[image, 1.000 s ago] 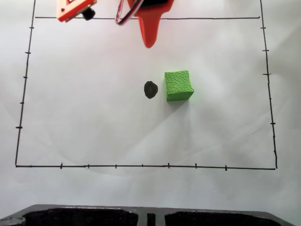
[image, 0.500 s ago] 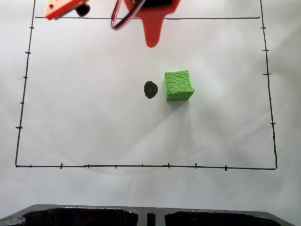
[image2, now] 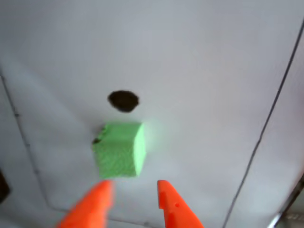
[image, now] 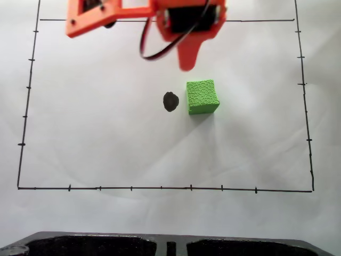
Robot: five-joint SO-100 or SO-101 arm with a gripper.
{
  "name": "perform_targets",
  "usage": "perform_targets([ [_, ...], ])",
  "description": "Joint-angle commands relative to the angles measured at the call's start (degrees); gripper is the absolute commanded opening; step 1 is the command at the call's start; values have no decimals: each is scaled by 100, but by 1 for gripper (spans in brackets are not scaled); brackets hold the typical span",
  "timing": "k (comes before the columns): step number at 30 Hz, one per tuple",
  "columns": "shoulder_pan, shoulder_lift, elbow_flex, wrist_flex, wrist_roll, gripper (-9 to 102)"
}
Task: Grasp the colored block, Place it on the black dot, and then return the arm to the default position.
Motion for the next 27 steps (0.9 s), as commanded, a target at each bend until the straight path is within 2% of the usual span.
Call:
perform_targets([
  [1,26,0,-352,97,141,19],
  [8,-35,-123,-492,439,431,38],
  [27,-176,-1547,-1055,237,-88,38],
])
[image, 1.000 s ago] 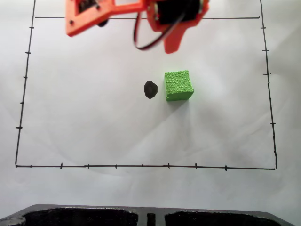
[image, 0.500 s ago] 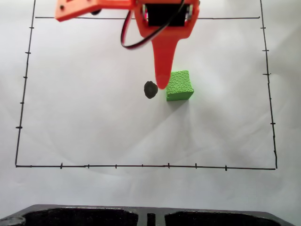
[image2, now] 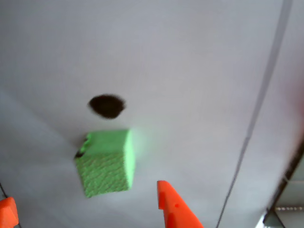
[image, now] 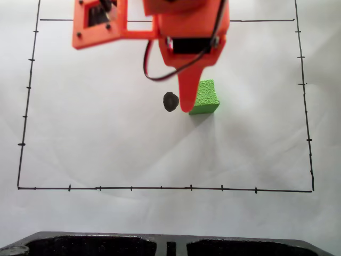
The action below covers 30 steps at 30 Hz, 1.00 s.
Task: Grasp the colored block, Place it on the black dot, and then return the arm to the default position.
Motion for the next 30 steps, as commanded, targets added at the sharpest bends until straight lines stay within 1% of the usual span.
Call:
perform_targets([
  [1,-62,-97,-272,-44,-132,38],
  [30,-290,-1688,-879,-290,-229,39],
])
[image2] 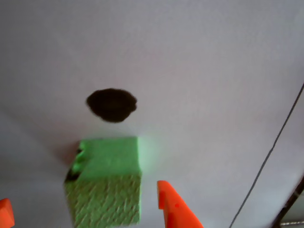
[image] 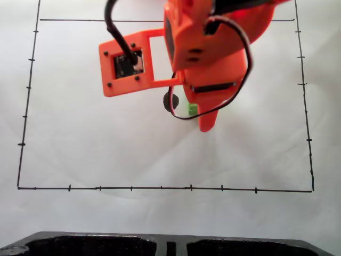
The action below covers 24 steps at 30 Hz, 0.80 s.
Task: Grasp the colored block, Place it on the black dot, and then return the arm to the default position.
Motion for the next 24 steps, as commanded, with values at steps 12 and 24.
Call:
perform_targets([
  [12,-35,-316,-308,-176,-176,39],
  [24,-44,-404,-308,-272,-185,29],
])
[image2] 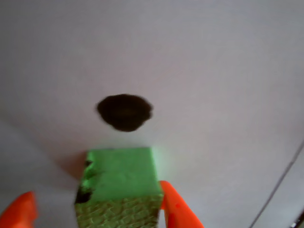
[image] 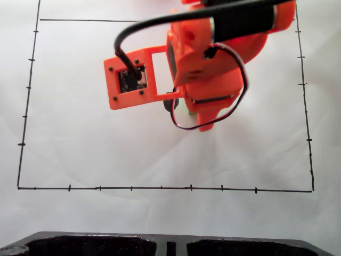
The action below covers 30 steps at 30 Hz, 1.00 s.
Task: Grasp the colored block, Place it on the black dot, and then return the arm to the default position.
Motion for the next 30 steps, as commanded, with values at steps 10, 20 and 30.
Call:
perform_targets([
  [10,-70,88,-185,35,-44,16],
  [20,-88,615,-132,281,-26,13],
  [30,642,1617,-123,844,-589,13],
])
